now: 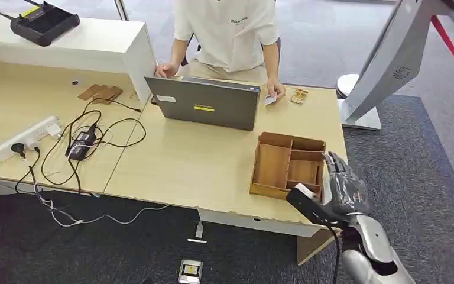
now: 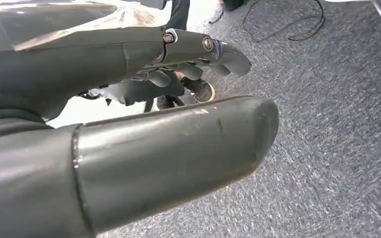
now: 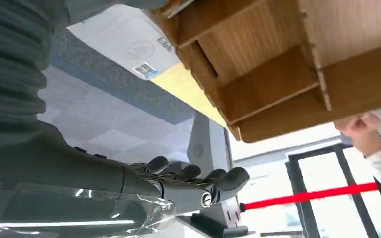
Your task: Pass the card to the sensor for recognition and then transmit it.
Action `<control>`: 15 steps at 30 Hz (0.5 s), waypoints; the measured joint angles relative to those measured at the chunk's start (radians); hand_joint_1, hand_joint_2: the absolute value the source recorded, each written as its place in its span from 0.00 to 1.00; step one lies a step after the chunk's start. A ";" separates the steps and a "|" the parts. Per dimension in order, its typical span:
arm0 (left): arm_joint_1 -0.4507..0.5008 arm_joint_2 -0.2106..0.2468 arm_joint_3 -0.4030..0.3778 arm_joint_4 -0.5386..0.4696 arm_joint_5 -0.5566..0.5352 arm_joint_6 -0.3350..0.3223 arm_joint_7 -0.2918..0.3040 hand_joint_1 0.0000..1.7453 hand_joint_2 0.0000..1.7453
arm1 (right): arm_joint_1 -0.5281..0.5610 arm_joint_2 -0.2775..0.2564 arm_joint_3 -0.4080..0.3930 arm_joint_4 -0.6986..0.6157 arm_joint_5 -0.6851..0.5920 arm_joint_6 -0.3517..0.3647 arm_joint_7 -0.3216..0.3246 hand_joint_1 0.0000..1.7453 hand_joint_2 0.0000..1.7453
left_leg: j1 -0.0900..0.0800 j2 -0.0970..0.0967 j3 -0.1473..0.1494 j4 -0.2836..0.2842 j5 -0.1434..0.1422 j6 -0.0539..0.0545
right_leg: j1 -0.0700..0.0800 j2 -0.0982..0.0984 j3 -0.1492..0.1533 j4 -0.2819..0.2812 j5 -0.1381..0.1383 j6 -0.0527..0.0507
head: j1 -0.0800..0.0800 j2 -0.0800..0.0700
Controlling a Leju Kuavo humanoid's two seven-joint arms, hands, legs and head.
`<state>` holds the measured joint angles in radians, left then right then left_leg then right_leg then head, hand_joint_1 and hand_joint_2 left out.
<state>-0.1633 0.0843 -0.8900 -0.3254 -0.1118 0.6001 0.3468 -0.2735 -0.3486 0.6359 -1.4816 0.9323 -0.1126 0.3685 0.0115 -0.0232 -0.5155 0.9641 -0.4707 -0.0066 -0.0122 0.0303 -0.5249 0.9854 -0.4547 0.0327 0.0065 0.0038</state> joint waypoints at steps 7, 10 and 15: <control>-0.009 0.000 -0.004 -0.002 -0.005 -0.005 0.000 0.00 0.00 | -0.021 0.035 0.012 0.083 -0.001 -0.031 -0.016 0.00 1.00 | 0.000 0.000 0.000 0.000 0.000 0.000 | 0.000 0.000 0.000 0.000 0.000 0.000 | 0.000 0.000; -0.013 0.000 -0.007 -0.002 -0.005 -0.008 0.000 0.00 0.00 | -0.022 0.039 0.019 0.110 -0.015 -0.031 -0.016 0.00 1.00 | 0.000 0.000 0.000 0.000 0.000 0.000 | 0.000 0.000 0.000 0.000 0.000 0.000 | 0.000 0.000; -0.014 0.000 -0.008 -0.002 -0.005 -0.012 -0.001 0.00 0.00 | -0.027 0.040 0.028 0.138 -0.040 -0.030 -0.005 0.00 1.00 | 0.000 0.000 0.000 0.000 0.000 0.000 | 0.000 0.000 0.000 0.000 0.000 0.000 | 0.000 0.000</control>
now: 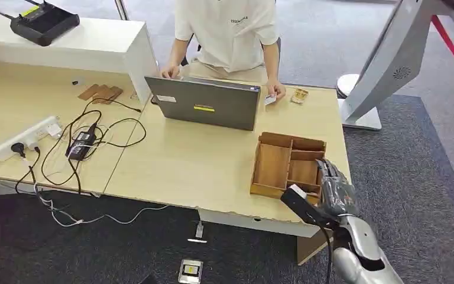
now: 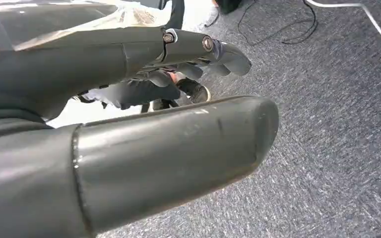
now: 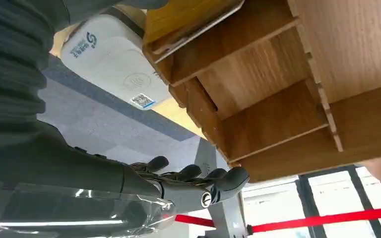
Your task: Pass the card to the sensor for recognition and then transmit it.
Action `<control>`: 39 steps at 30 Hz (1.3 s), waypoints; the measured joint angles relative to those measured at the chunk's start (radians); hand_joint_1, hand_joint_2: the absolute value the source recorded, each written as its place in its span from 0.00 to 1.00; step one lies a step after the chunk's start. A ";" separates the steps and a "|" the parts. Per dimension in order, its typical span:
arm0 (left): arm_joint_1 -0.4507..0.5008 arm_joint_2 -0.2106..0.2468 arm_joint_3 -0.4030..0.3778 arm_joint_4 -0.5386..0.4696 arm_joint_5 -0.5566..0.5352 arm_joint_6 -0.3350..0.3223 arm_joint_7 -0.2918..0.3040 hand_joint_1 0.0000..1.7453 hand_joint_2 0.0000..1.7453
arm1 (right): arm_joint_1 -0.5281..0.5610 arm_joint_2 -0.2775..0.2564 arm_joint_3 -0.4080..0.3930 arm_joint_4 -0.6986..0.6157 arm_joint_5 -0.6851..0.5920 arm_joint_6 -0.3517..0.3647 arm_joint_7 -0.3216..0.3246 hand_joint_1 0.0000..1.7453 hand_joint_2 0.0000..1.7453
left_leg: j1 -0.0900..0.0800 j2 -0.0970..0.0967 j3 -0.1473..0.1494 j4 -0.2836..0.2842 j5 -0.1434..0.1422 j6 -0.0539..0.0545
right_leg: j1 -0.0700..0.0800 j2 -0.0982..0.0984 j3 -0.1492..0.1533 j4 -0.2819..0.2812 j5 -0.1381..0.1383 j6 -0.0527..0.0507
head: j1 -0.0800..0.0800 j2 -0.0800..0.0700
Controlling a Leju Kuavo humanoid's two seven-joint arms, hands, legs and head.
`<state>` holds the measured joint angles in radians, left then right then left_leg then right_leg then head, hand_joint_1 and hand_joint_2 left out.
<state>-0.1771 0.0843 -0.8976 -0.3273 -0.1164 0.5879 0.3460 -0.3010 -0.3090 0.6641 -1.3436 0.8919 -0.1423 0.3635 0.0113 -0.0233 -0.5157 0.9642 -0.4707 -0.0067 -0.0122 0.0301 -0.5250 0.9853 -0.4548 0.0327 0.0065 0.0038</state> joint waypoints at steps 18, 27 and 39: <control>-0.010 0.000 -0.005 -0.002 -0.021 -0.011 0.001 0.00 0.00 | -0.018 0.006 0.037 0.040 0.029 -0.030 -0.005 0.00 1.00 | 0.000 0.000 0.000 0.000 0.000 0.000 | 0.000 0.000 0.000 0.000 0.000 0.000 | 0.000 0.000; -0.018 0.000 -0.011 -0.002 -0.027 -0.015 0.001 0.00 0.00 | -0.032 0.027 0.060 0.071 0.029 -0.034 -0.016 0.00 1.00 | 0.000 0.000 0.000 0.000 0.000 0.000 | 0.000 0.000 0.000 0.000 0.000 0.000 | 0.000 0.000; -0.019 0.000 -0.011 -0.002 -0.026 -0.020 -0.003 0.00 0.00 | -0.038 0.037 0.080 0.102 0.023 -0.035 -0.018 0.00 1.00 | 0.000 0.000 0.000 0.000 0.000 0.000 | 0.000 0.000 0.000 0.000 0.000 0.000 | 0.000 0.000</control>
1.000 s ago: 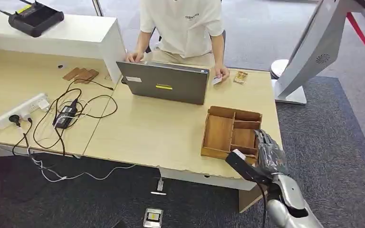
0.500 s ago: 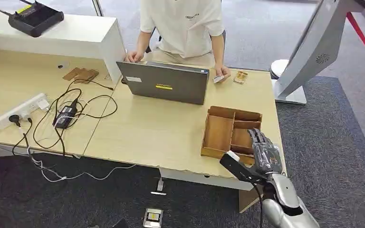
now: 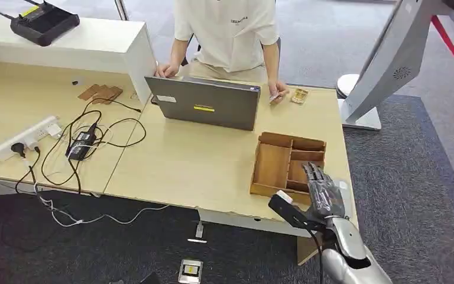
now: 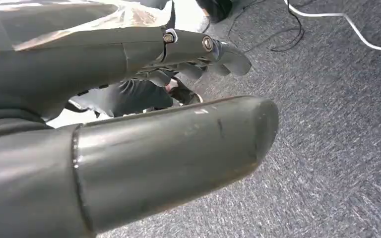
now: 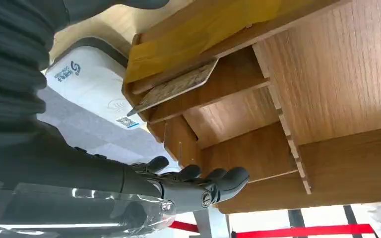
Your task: Pass the card to the sensor for recognition and then transmit it.
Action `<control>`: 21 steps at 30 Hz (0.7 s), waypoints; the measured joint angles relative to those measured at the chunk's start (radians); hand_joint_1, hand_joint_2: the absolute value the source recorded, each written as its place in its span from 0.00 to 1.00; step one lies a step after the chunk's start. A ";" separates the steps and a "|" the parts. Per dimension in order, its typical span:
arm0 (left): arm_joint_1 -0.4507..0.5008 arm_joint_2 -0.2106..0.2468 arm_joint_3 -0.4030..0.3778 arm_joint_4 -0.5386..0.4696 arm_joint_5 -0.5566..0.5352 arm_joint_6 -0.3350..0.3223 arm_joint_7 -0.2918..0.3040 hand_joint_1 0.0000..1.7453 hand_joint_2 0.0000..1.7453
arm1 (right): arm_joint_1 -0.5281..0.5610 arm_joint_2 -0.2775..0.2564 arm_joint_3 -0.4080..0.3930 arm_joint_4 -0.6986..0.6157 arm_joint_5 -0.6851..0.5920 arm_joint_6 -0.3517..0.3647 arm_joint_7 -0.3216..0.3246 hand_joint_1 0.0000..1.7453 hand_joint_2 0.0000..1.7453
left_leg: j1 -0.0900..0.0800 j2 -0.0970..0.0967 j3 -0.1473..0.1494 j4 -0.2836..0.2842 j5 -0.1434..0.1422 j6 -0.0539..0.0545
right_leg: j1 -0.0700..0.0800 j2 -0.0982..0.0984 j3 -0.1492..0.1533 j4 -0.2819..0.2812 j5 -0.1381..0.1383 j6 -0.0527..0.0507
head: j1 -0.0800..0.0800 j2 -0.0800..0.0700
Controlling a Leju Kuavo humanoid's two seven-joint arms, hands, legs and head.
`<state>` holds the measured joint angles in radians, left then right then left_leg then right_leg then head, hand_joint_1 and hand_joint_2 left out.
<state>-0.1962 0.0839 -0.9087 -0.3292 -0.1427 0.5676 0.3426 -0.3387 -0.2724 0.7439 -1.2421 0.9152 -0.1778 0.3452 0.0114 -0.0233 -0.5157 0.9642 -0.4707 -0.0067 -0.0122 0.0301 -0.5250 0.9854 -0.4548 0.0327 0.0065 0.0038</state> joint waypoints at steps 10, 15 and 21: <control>0.001 0.000 0.000 0.000 0.006 0.002 -0.005 0.00 0.00 | -0.006 0.006 0.007 0.027 -0.043 -0.005 -0.003 1.00 1.00 | 0.000 0.000 0.000 0.000 0.000 0.000 | 0.000 0.000 0.000 0.000 0.000 0.000 | 0.000 0.000; 0.002 0.000 0.000 0.000 0.005 0.003 -0.005 0.00 0.00 | -0.009 0.006 0.007 0.034 -0.057 -0.021 -0.003 1.00 1.00 | 0.000 0.000 0.000 0.000 0.000 0.000 | 0.000 0.000 0.000 0.000 0.000 0.000 | 0.000 0.000; 0.003 0.000 0.000 0.000 0.001 0.006 -0.002 0.00 0.00 | -0.014 0.006 0.007 0.042 -0.068 -0.033 -0.003 0.94 1.00 | 0.000 0.000 0.000 0.000 0.000 0.000 | 0.000 0.000 0.000 0.000 0.000 0.000 | 0.000 0.000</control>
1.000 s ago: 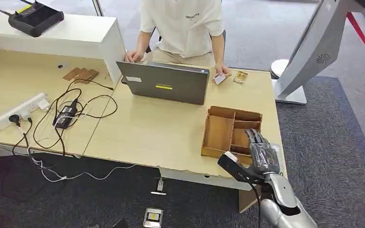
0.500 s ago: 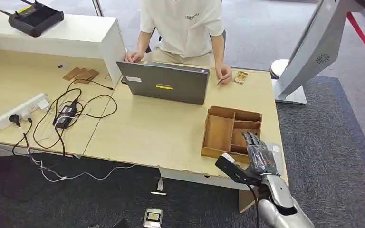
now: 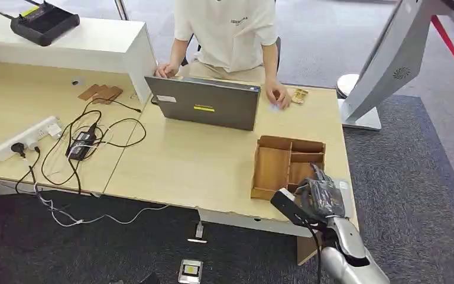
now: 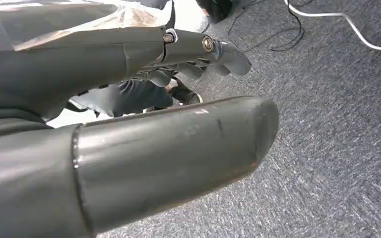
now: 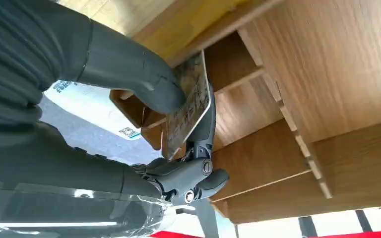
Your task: Pass the card to the sensor for recognition and then transmit it.
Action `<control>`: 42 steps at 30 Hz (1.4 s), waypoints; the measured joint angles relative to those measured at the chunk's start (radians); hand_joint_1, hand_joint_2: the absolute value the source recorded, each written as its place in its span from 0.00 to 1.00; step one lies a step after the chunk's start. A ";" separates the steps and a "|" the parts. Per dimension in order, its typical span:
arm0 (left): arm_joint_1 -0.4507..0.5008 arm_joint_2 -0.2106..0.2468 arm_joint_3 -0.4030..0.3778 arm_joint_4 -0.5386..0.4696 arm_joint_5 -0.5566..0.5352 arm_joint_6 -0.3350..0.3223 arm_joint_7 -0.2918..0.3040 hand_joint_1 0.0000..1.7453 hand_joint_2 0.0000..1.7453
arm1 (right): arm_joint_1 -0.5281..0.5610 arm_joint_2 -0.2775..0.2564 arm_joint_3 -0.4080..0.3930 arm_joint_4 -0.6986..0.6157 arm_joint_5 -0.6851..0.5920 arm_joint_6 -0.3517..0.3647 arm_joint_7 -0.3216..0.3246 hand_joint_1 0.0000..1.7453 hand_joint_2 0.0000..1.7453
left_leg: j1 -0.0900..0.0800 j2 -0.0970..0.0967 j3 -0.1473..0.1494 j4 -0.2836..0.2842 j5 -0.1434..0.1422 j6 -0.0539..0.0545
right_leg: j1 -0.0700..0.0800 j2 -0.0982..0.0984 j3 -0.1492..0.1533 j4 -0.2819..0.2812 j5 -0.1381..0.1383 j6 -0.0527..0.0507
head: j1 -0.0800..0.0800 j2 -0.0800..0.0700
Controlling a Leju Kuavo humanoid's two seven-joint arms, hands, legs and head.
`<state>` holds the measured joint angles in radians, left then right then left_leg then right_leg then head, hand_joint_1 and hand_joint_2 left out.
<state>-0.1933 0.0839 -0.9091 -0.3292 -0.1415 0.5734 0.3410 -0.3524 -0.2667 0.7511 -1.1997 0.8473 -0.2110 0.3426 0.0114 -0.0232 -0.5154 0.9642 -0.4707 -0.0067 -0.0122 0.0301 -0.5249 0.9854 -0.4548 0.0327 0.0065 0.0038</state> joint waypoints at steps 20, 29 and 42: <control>0.002 0.000 0.000 0.000 -0.015 0.006 -0.017 0.00 0.00 | -0.027 -0.008 -0.027 -0.071 0.029 -0.119 -0.007 1.00 1.00 | 0.000 0.000 0.000 0.000 0.000 0.000 | 0.000 0.000 0.000 0.000 0.000 0.000 | 0.000 0.000; 0.000 0.000 0.000 0.000 -0.033 0.000 -0.023 0.00 0.00 | -0.148 -0.046 -0.069 -0.272 0.061 -0.108 0.032 1.00 1.00 | 0.000 0.000 0.001 0.000 0.000 0.000 | 0.000 0.000 0.000 0.000 0.000 0.000 | 0.000 0.000; -0.024 0.000 -0.015 0.000 -0.072 -0.040 -0.009 0.00 0.00 | -0.227 -0.060 -0.064 -0.345 -0.004 -0.021 0.028 1.00 1.00 | 0.000 0.000 0.000 0.000 0.000 0.000 | 0.000 0.000 0.000 0.001 0.000 0.000 | 0.000 0.000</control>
<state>-0.2175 0.0839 -0.9243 -0.3296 -0.2133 0.5333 0.3319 -0.5791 -0.3262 0.6867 -1.5449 0.8434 -0.2319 0.3708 0.0114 -0.0229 -0.5157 0.9643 -0.4704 -0.0067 -0.0123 0.0303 -0.5250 0.9861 -0.4546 0.0326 0.0065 0.0038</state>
